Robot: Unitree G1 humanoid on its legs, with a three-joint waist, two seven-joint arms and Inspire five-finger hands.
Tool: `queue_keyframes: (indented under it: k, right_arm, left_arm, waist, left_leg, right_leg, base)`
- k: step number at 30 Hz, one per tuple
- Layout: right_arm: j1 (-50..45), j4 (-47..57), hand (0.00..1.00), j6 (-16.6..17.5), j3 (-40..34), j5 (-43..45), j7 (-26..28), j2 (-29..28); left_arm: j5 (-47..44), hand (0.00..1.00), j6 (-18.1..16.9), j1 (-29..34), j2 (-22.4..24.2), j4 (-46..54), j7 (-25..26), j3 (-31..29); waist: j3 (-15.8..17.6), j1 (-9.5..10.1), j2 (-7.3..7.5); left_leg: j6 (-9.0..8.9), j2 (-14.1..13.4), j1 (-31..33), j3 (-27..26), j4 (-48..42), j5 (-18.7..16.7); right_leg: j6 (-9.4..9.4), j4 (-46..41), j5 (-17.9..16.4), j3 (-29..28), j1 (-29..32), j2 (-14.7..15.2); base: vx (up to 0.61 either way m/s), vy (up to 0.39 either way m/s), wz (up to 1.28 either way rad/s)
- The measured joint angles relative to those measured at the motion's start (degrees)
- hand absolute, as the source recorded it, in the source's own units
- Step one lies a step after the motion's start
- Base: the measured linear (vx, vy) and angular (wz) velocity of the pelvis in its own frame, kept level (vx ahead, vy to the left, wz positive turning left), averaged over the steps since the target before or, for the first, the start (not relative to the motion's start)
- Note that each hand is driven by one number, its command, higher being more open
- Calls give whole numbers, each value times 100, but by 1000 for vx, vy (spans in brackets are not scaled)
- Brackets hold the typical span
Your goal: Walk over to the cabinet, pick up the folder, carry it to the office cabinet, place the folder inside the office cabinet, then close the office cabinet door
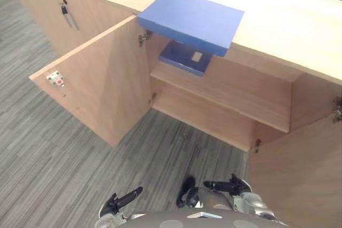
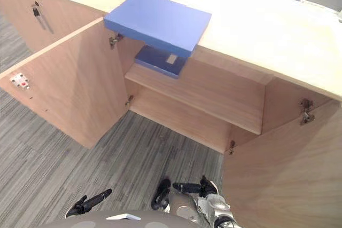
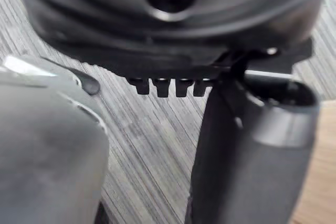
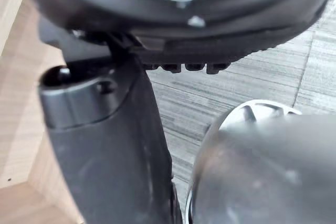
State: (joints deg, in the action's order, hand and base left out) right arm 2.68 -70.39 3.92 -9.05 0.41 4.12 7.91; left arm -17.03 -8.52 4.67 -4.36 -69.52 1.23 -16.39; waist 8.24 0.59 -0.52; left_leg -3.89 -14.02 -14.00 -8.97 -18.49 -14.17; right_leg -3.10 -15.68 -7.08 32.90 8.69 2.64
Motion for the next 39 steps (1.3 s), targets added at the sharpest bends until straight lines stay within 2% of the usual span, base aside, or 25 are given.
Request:
queue_keyframes:
  k: [1, 3, 4, 5, 6, 8, 10, 11, 12, 13, 14, 15, 16, 18, 19, 21, 23, 26, 31, 34, 36, 38, 39]
  right_arm:
    - [-20, -23, 100, -5, 47, 5, -10, 5]
    - [-100, -40, 100, 3, 194, 52, -74, 35]
    - [-113, -57, 100, 1, 295, 56, -94, 89]
    - [-101, -75, 100, -2, 313, 57, -95, 117]
    - [-82, -138, 100, -22, 420, 56, -114, 111]
    - [-45, -167, 100, -25, 679, 57, -135, 87]
    - [190, -365, 100, -93, 1172, 59, -245, 24]
    - [276, -416, 100, -136, 1251, 61, -371, -140]
    - [247, -442, 100, -110, 1251, 59, -401, -208]
    - [206, -431, 100, -66, 1296, 43, -288, -158]
    - [163, -346, 100, -54, 1296, 45, -262, -145]
    - [65, -284, 100, -16, 1288, 45, -241, -219]
    - [7, -262, 100, 42, 1261, 38, -209, -279]
    - [3, -279, 100, 30, 1140, 35, -190, -321]
    - [2, -281, 100, 33, 1103, 33, -188, -324]
    - [4, -282, 100, 23, 921, -13, -161, -317]
    - [-11, -280, 100, 5, 733, -81, -128, -314]
    - [-63, -190, 100, -29, 630, -238, -78, -287]
    - [-65, -153, 100, -98, 713, -249, -72, -195]
    - [-70, -124, 100, -99, 767, -367, -70, -148]
    - [-70, -124, 100, -107, 880, -460, -65, -144]
    - [-78, -131, 100, -119, 979, -461, -30, -131]
    - [-39, -96, 100, -144, 963, -446, 21, -101]
  left_arm:
    - [-72, 100, 0, -17, 5, 33, 0, 0]
    - [-115, 100, 1, 28, 1, 56, 6, 54]
    - [-122, 100, 2, 24, 0, 63, 0, 103]
    - [-121, 100, 3, 22, 1, 79, -8, 116]
    - [-121, 100, 4, 34, -14, 137, -10, 110]
    - [-119, 100, -2, 42, -32, 271, -20, 116]
    - [-108, 100, -9, 40, -45, 398, -24, 222]
    - [-77, 100, -13, 36, -106, 462, -49, 299]
    - [-76, 100, -24, 33, -123, 479, -51, 376]
    - [-78, 100, -57, 44, -70, 483, -32, 561]
    - [-87, 100, -44, 63, -14, 449, -30, 634]
    - [-90, 100, -42, 85, -176, 424, -59, 765]
    - [-100, 100, -88, -3, -289, 457, -64, 956]
    - [-138, 100, -108, -80, -392, 575, -106, 1291]
    - [-165, 100, -103, -60, -426, 665, -133, 1436]
    - [-322, 100, -99, 69, -588, 1236, -286, 2135]
    - [-590, 100, -69, 263, -763, 1975, -568, 2733]
    - [-1050, 100, 7, 442, -854, 2869, -1007, 3373]
    - [-1961, 100, 325, 740, -766, 3725, -1506, 3706]
    - [-2432, 100, 410, 933, -795, 4088, -1527, 3699]
    - [-2596, 100, 462, 976, -852, 4227, -1524, 3691]
    - [-2610, 100, 504, 1076, -924, 4484, -1514, 3676]
    - [-2607, 100, 506, 1120, -898, 4542, -1488, 3681]
  waist:
    - [-46, -3, -2]
    - [-193, 17, -97]
    - [-223, 66, -166]
    - [-227, 84, -176]
    - [-212, 113, -142]
    - [-182, 265, -75]
    - [-152, 408, -15]
    - [-107, 439, 64]
    - [-109, 434, 49]
    - [-140, 438, -112]
    - [-187, 438, -198]
    - [-209, 363, -51]
    - [-226, 366, 89]
    - [-202, 382, 141]
    - [-202, 376, 140]
    - [-204, 389, 145]
    - [-221, 372, 115]
    - [-396, 368, 61]
    - [-463, 338, 42]
    - [-489, 324, 61]
    - [-516, 386, 107]
    - [-525, 392, 84]
    - [-514, 393, -34]
  left_leg:
    - [-50, -84, 196, 1, -493, 48]
    - [-200, -463, 883, 16, -2207, 450]
    - [-281, -617, 1212, 6, -3139, 492]
    - [-303, -651, 1347, -45, -3499, 421]
    - [-261, -633, 1513, -260, -3956, 175]
    - [-49, -439, 1875, -557, -4106, -316]
    - [49, -191, 2364, -441, -3640, -581]
    - [59, 54, 2644, -150, -2930, -634]
    - [41, 157, 2720, 53, -2481, -611]
    - [-136, 291, 2753, 501, -1188, 62]
    - [-96, 321, 2674, 449, -1119, 326]
    - [-34, 582, 2489, 276, -900, 340]
    - [-12, 763, 2407, 176, -772, 332]
    - [92, 916, 2336, 50, -801, 270]
    - [100, 959, 2325, 35, -823, 265]
    - [139, 1053, 2196, -48, -709, 265]
    - [260, 1167, 2002, -101, -350, 341]
    - [287, 1361, 1915, -148, 370, 724]
    - [263, 1442, 1652, -59, 1117, 1094]
    - [257, 1477, 1581, -58, 1306, 1148]
    - [269, 1529, 1536, -43, 1366, 1109]
    - [305, 1570, 1494, 46, 1363, 941]
    - [354, 1500, 1410, 66, 1351, 946]
  right_leg:
    - [-8, 136, -5, -10, -97, -81]
    - [-30, 549, -12, -171, -438, -415]
    - [-105, 706, -4, -331, -637, -562]
    - [-119, 757, -13, -430, -761, -608]
    - [-146, 881, -33, -670, -1037, -639]
    - [-125, 1018, -51, -1139, -1438, -568]
    - [12, 1010, -67, -1504, -1611, -386]
    - [182, 967, -84, -1749, -1683, -198]
    - [274, 967, -115, -1838, -1701, -121]
    - [548, 954, -215, -2092, -1807, -11]
    - [719, 951, -238, -2197, -1872, 30]
    - [815, 996, -171, -2137, -1910, 290]
    - [827, 1009, -160, -2041, -1875, 392]
    - [838, 1165, -135, -1924, -1956, 502]
    - [848, 1232, -93, -1923, -1987, 536]
    - [855, 1388, 65, -1928, -2046, 611]
    - [889, 1418, 89, -1929, -2053, 689]
    - [964, 1507, 134, -1934, -1795, 793]
    - [991, 1598, 150, -2064, -1696, 782]
    - [1005, 1678, 160, -2125, -1664, 785]
    - [999, 1600, 128, -2193, -1615, 832]
    - [1080, 984, -37, -2269, -1340, 895]
    - [1100, 127, -56, -2292, -966, 875]
  base:
    - [227, -102, -13]
    - [365, -76, -42]
    - [375, -20, -53]
    - [370, 41, -65]
    - [348, 89, -77]
    - [386, 189, -109]
    - [287, 262, -113]
    - [206, 254, -84]
    - [225, 349, -106]
    - [231, 413, -80]
    - [318, 465, -63]
    - [333, 380, -19]
    - [255, 213, -3]
    - [161, 112, -12]
    - [161, 122, -20]
    - [127, 104, -21]
    - [73, 34, -21]
    - [5, -18, -14]
    - [-25, -54, -12]
    - [4, -13, -12]
    - [43, 32, -21]
    - [61, 59, -31]
    - [56, 93, -26]
